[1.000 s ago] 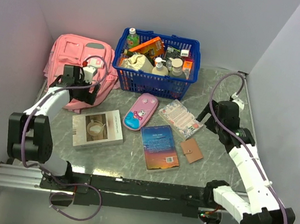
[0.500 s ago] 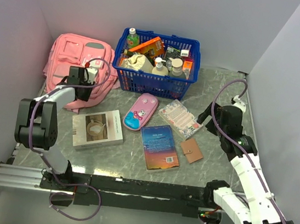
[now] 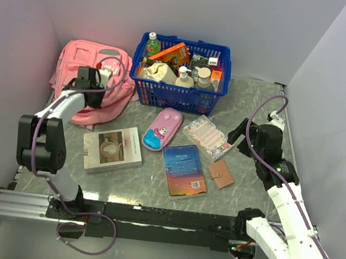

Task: Pack the student bag
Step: Pick up the student bag at the center of the board, then place the student bag at the center of the board.

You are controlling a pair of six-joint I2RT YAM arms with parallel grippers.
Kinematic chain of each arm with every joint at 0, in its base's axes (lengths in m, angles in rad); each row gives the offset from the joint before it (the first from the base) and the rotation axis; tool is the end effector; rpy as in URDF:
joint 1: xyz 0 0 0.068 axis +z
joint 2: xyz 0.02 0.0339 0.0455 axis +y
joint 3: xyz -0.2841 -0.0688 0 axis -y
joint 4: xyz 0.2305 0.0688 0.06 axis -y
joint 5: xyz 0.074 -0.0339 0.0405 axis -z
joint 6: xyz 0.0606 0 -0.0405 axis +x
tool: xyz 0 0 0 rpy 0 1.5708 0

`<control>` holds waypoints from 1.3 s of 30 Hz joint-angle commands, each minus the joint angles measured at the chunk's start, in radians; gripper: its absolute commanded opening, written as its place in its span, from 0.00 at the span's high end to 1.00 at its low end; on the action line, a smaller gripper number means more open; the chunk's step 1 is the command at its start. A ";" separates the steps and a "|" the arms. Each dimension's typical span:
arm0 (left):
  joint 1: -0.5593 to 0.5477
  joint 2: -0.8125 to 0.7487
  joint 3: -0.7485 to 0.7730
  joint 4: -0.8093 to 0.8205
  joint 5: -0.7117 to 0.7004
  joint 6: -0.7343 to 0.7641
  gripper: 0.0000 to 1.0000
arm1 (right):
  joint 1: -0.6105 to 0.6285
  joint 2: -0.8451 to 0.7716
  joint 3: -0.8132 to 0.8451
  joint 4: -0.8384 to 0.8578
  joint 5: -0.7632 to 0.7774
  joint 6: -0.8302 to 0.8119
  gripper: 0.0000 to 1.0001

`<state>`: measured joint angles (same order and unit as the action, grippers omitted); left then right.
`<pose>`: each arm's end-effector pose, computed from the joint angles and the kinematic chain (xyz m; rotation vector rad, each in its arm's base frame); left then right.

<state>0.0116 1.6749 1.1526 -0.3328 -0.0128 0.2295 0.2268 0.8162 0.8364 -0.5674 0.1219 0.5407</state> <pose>0.3675 0.0050 0.2315 0.2584 2.4159 0.1247 0.1665 0.0309 0.3153 0.4050 2.0920 0.3274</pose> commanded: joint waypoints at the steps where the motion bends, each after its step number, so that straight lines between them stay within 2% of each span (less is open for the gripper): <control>1: 0.004 -0.159 0.172 -0.052 0.069 -0.071 0.99 | 0.005 -0.028 0.003 0.037 -0.030 -0.012 0.08; 9: 0.004 -0.245 0.384 -0.184 0.119 -0.087 0.99 | 0.005 -0.052 -0.002 0.037 -0.041 -0.019 0.09; 19: 0.004 -0.299 0.778 -0.195 -0.042 -0.105 0.99 | 0.008 -0.075 -0.017 0.041 -0.082 -0.019 0.11; 24: -0.002 -0.354 0.837 -0.235 0.004 -0.079 0.99 | 0.005 -0.089 -0.026 0.047 -0.102 -0.019 0.11; 28: -0.004 -0.402 0.767 -0.342 0.173 -0.041 0.99 | 0.006 -0.086 -0.030 0.054 -0.114 -0.018 0.12; 29: -0.033 -0.418 0.728 -0.363 0.248 -0.018 0.99 | 0.006 -0.086 -0.030 0.054 -0.114 -0.018 0.12; 30: -0.045 -0.461 0.628 -0.386 0.285 0.002 0.99 | 0.006 -0.084 -0.030 0.055 -0.114 -0.018 0.12; 34: -0.204 -0.569 0.399 -0.446 0.407 0.091 0.99 | 0.005 -0.083 -0.030 0.051 -0.110 -0.021 0.13; 38: -0.317 -0.593 0.337 -0.570 0.578 0.145 0.99 | 0.008 -0.072 -0.025 0.044 -0.103 -0.027 0.13; 39: -0.337 -0.574 0.340 -0.613 0.655 0.168 0.94 | 0.008 -0.072 -0.025 0.041 -0.102 -0.027 0.13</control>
<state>-0.2562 1.0966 1.4956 -0.8833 0.3840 0.2943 0.2268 0.7410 0.8108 -0.5457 0.0147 0.5278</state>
